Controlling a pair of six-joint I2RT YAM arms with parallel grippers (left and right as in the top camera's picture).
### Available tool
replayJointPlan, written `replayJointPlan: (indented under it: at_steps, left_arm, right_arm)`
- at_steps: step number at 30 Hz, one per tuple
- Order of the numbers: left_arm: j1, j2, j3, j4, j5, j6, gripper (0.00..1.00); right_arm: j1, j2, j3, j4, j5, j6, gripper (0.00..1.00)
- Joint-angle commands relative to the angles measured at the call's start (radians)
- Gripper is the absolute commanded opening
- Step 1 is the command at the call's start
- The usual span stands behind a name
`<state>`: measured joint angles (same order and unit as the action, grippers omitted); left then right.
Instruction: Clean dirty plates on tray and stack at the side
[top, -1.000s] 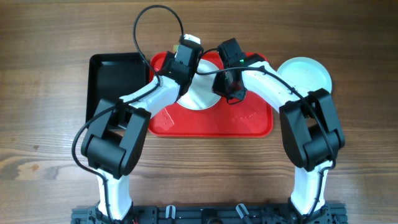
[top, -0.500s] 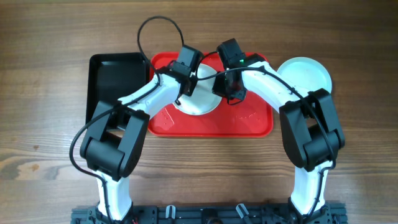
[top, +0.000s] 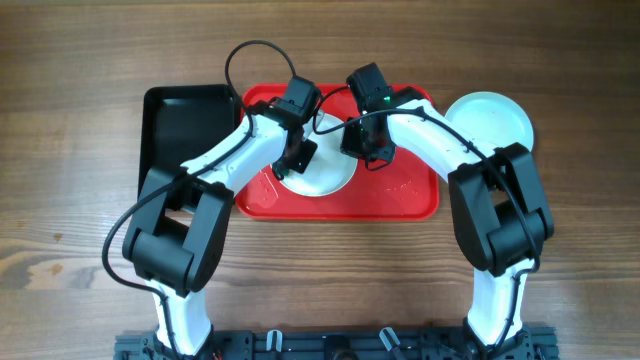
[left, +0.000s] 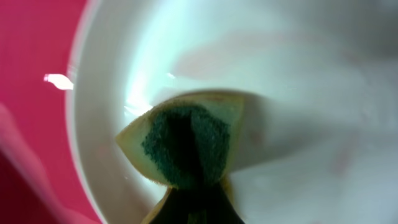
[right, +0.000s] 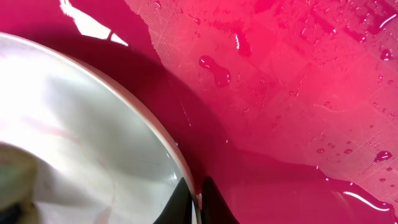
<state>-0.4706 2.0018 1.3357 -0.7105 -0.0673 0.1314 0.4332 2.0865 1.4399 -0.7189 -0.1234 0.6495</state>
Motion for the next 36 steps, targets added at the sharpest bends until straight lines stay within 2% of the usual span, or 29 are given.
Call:
replayJointPlan:
  at_steps: [1,6,11,16,20,29,33,36]
  left_arm:
    - [-0.009,0.060,-0.062,-0.094,0.261,0.079,0.04]
    - [-0.009,0.060,-0.062,-0.124,0.440,0.172,0.04]
    - [-0.009,0.060,-0.017,-0.116,0.555,0.176,0.04]
    - [-0.005,0.060,0.039,-0.068,0.556,0.170,0.04]
    - [0.024,0.060,0.060,0.003,0.457,0.027,0.04]
    - [0.131,0.060,0.060,0.030,0.035,-0.296,0.04]
    - [0.168,0.052,0.073,0.021,0.030,-0.424,0.04]
    - [0.187,0.037,0.114,-0.016,0.061,-0.456,0.04]
  right_arm:
    - [0.000,0.020,-0.027,0.004,0.046,0.031,0.04]
    - [0.000,0.020,-0.027,0.005,0.046,0.032,0.04]
    - [0.000,0.020,-0.027,0.008,0.042,0.033,0.04]
    - [0.000,0.020,-0.027,0.010,0.042,0.032,0.04]
    - [0.000,0.020,-0.027,0.007,0.042,0.029,0.04]
    - [0.000,0.020,-0.027,0.009,0.042,0.028,0.04]
    - [0.000,0.020,-0.027,0.008,0.042,0.028,0.04]
    - [0.000,0.020,-0.027,0.008,0.042,0.026,0.04]
